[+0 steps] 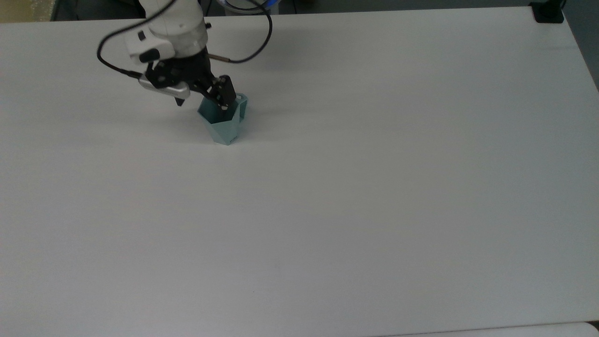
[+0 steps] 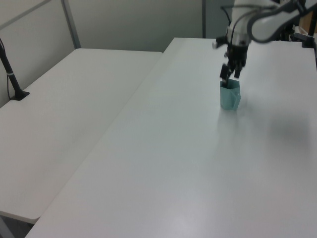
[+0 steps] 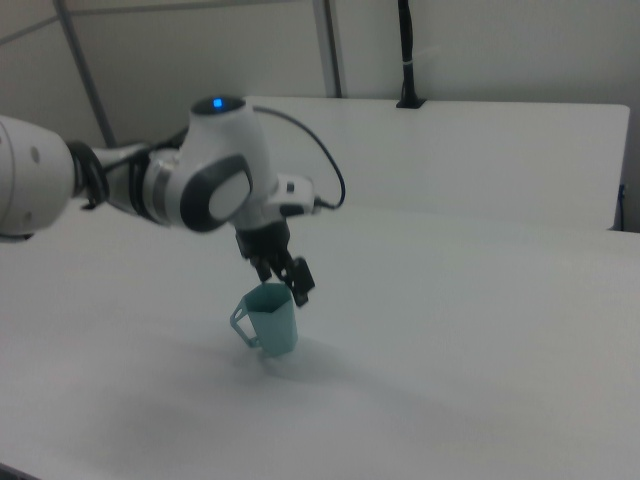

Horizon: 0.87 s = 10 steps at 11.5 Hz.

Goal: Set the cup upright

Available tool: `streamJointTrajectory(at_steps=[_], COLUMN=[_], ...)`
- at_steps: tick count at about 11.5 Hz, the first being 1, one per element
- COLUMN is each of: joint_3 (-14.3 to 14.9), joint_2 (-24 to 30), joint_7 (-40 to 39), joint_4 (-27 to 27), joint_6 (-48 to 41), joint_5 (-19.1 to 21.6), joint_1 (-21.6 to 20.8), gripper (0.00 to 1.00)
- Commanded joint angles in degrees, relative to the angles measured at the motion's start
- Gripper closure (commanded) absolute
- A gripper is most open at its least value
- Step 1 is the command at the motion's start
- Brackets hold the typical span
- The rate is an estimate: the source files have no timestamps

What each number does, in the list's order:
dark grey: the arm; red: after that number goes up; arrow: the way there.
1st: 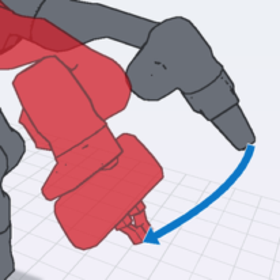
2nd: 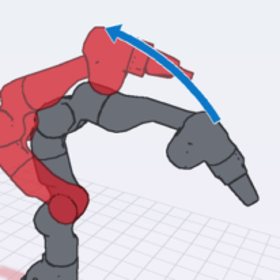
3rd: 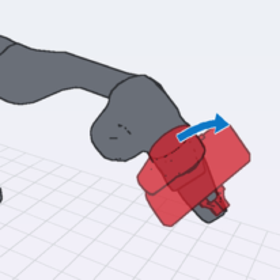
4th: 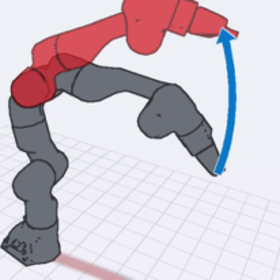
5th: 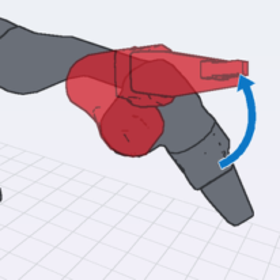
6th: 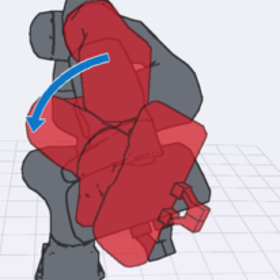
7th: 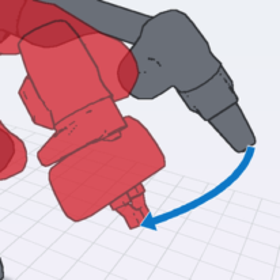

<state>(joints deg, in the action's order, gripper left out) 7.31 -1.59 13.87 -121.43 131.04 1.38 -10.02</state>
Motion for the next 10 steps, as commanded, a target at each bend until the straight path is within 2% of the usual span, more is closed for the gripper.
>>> streamJointTrajectory(at_steps=[1,3,4,5,6,7,10], joint_3=[0.3,0.3,0.3,0.3,0.5,0.8,0.7], joint_2=[1.9,4.1,5.1,5.6,5.8,5.7,6.0], joint_7=[-1.6,-4.5,-6.2,-10.8,-15.8,-17.0,-17.0], joint_4=[16.9,21.4,22.4,23.5,25.2,27.0,27.1], joint_6=[-16.4,-23.9,-28.6,-33.8,-37.5,-38.9,-39.5], joint_5=[1.3,-1.6,-6.4,-8.7,-8.8,-8.2,-6.9], joint_1=[-0.3,-0.8,-0.4,-0.1,0.4,1.6,2.1], gripper=[0.0,0.0,0.0,0.0,0.0,0.0,0.0])
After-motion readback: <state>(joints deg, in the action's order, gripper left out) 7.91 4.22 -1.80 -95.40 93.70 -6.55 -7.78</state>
